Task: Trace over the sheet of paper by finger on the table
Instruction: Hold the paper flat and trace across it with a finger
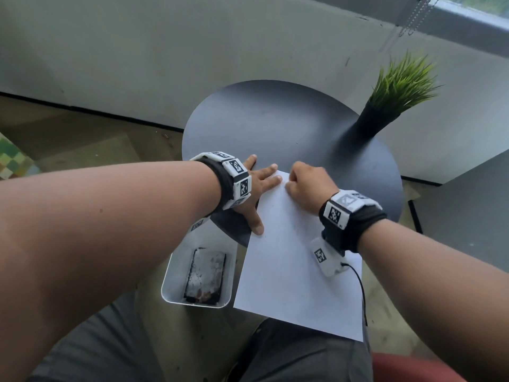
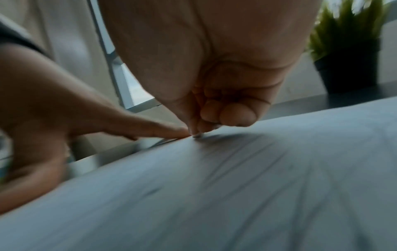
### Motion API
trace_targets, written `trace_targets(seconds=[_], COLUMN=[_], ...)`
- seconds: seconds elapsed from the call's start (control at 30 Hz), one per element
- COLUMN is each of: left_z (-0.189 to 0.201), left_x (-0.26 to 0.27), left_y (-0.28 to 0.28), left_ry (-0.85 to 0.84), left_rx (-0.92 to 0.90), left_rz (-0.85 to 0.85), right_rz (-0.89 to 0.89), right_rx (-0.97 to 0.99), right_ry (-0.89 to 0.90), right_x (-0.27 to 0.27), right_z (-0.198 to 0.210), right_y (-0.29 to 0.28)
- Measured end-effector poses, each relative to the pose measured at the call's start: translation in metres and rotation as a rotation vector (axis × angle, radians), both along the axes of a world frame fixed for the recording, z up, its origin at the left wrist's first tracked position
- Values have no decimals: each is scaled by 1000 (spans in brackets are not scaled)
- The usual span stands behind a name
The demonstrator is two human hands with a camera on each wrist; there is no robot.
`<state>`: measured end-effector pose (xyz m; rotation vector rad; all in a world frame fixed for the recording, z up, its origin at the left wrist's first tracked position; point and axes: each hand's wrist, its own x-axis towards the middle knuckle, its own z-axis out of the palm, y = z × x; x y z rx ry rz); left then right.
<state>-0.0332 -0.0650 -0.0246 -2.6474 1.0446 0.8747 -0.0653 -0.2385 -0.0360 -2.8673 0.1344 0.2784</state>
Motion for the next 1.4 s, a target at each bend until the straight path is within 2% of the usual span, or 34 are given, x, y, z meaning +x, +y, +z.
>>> trace_targets(seconds=[0.13, 0.2, 0.3, 0.37, 0.47, 0.5, 0.63, 0.67, 0.73, 0.8, 0.83, 0.87, 1.0, 1.03, 1.1, 1.17, 1.2, 1.27, 1.37, 1.4], left_z=[-3, -6, -9, -14, -24, -25, -22, -22, -28, -34, -36, -35, -31, -31, -31, -31, -31, -29, -25, -25], left_x=[0, 1, 3, 7, 12, 13, 11, 11, 13, 16, 17, 17, 15, 15, 16, 16, 16, 15, 14, 13], left_y=[-1, -1, -1, -1, 0, 0, -3, -3, -3, -3, -3, -4, -5, -5, -6, -6, -6, -7, -7, -8], left_ry=[-1, -10, -13, -7, 0, -2, -24, -30, -29, -35, -43, -44, -49, -50, -48, -54, -54, -50, -44, -40], left_rx=[-2, -6, -2, -9, -53, -52, -20, -23, -43, -44, -36, -25, -16, -12, -12, -10, -7, 0, 22, 20], left_rz=[10, -6, -15, -5, -28, -33, -34, -33, -20, -27, -39, -46, -40, -41, -34, -37, -41, -39, -34, -31], right_rz=[343, 268, -52, -37, 143, 130, -103, -86, 89, 299, 346, 339, -33, -45, 110, 312, 344, 255, -68, -64], right_rx=[100, 52, 19, 14, 44, 34, 51, 42, 39, 87, 96, 80, 37, 36, 63, 111, 113, 77, 48, 42], right_ry=[129, 122, 21, -3, 42, 59, 45, 20, 1, 113, 169, 179, 25, 0, 4, 103, 149, 112, 12, -21], right_x=[-32, -21, 1, -2, -18, -17, 4, 2, -11, -31, -35, -31, -4, -5, -19, -37, -40, -25, -6, -9], right_z=[10, 12, 9, 5, 6, 11, 11, 10, 9, 12, 15, 16, 8, 5, 1, 4, 7, 10, 6, 3], right_y=[21, 10, -6, 8, 28, 27, 6, 8, 20, 28, 26, 19, -12, -10, 5, 19, 18, 3, -20, -17])
